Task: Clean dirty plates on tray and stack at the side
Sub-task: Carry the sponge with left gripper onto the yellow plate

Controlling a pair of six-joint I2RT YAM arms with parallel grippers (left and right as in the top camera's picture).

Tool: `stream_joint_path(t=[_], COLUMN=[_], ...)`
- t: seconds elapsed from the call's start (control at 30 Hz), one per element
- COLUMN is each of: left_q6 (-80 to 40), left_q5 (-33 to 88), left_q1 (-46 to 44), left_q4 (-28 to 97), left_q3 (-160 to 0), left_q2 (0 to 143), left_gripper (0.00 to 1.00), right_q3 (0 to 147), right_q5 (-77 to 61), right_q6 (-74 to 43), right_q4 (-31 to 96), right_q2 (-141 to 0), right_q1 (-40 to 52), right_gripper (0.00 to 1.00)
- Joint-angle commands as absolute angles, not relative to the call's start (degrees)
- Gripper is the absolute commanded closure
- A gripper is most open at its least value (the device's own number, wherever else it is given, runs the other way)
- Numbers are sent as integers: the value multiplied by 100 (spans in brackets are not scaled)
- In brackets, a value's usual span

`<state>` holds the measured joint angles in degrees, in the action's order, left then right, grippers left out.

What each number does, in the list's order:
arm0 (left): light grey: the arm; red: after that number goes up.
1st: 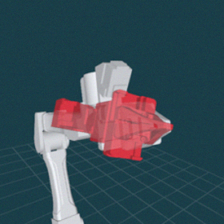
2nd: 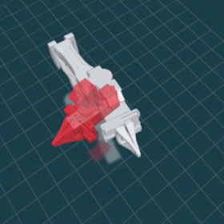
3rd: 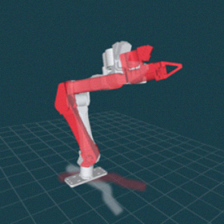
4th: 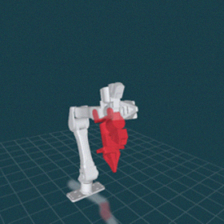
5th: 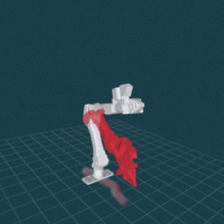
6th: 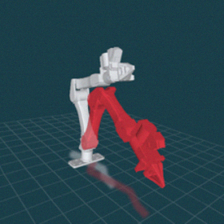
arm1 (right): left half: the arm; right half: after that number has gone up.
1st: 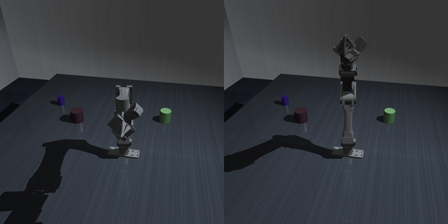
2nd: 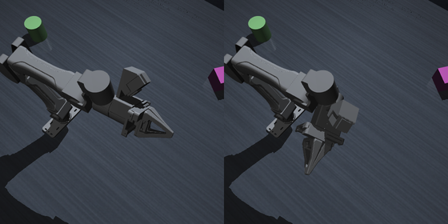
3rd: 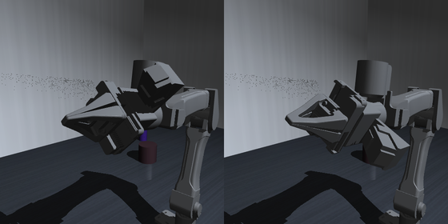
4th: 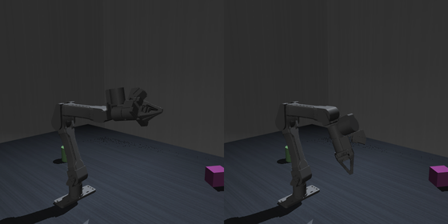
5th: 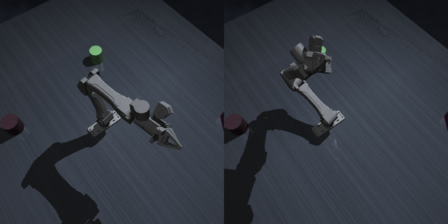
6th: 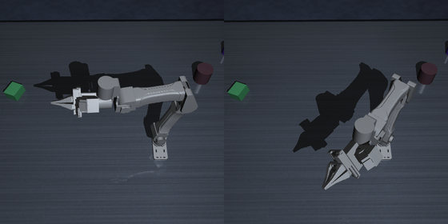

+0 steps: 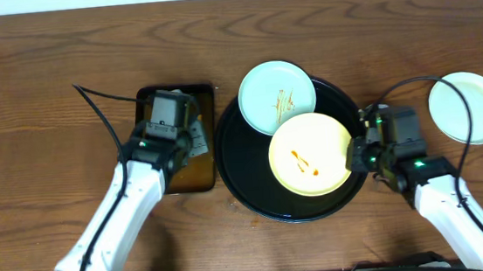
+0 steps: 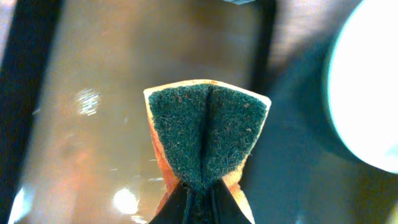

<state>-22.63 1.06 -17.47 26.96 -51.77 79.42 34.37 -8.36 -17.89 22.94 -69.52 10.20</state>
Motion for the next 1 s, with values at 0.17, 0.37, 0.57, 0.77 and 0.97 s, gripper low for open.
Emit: stream_joint_path(t=[0.17, 0.37, 0.57, 0.77, 0.97], left_q6=[-2655, -3470, -4305, -4685, -5092], left_q5=[1138, 1138, 1140, 1133, 1133], left_q1=[-2779, -3540, -4200, -4790, -5122], left_q4=[2110, 1813, 1288, 674, 183], left_q3=[-5166, -5166, -5166, -5166, -5166], left_q2=[7771, 8248, 8858, 9347, 9935], left_gripper=[93, 93, 92, 92, 93], right_q3=[3487, 3487, 3487, 3487, 3487], right_q5=[148, 143, 143, 97, 36], right_q6=[-1865, -2198, -2231, -2228, -2226], right_q4=[2182, 1975, 1892, 1909, 1909], right_q2=[-7358, -7881, -8114, -8114, -8114], right_q1=[1905, 1959, 1959, 1959, 1959], right_gripper=[99, 99, 99, 99, 99])
